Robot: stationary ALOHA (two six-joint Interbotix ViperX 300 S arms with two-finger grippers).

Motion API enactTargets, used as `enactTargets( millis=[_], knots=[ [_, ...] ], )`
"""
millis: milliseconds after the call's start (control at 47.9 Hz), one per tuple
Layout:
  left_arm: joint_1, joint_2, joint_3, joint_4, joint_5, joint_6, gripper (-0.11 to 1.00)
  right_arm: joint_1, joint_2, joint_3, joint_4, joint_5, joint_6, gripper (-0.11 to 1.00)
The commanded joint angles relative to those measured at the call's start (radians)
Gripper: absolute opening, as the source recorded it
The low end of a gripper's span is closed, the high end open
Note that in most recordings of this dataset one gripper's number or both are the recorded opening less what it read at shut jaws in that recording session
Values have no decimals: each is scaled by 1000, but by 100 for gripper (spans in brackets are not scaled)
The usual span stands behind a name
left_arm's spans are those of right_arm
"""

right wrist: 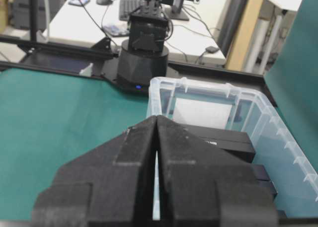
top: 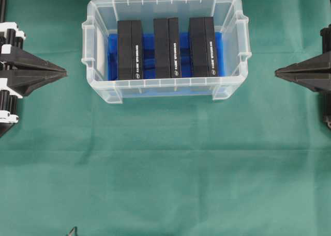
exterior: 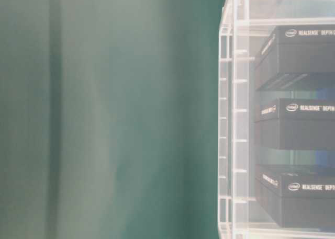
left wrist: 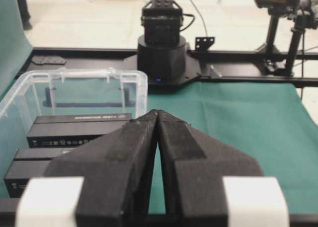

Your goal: Take the box out of the case with both arms.

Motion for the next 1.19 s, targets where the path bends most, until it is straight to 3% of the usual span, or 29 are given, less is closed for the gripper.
enactTargets(
  millis=[0, 397, 584, 877, 1044, 1169],
  knots=[
    [15, 12, -25, 6, 28, -6, 0, -3, 3, -18, 2, -3, 5, 0],
    [15, -12, -63, 9, 75, -11, 0, -3, -3, -112, 3, 164, 25, 0],
    [15, -25, -178, 8, 172, -11, 0, -3, -3, -261, 5, 318, 71, 0],
    [15, 0, -453, 9, 456, -11, 0, -3, 25, -518, 5, 560, 135, 0],
    [15, 34, -563, 8, 568, -11, 0, -3, 46, -592, 5, 627, 156, 0],
    [15, 51, -581, 9, 607, -12, 0, -3, 46, -600, 3, 653, 163, 0]
  ],
)
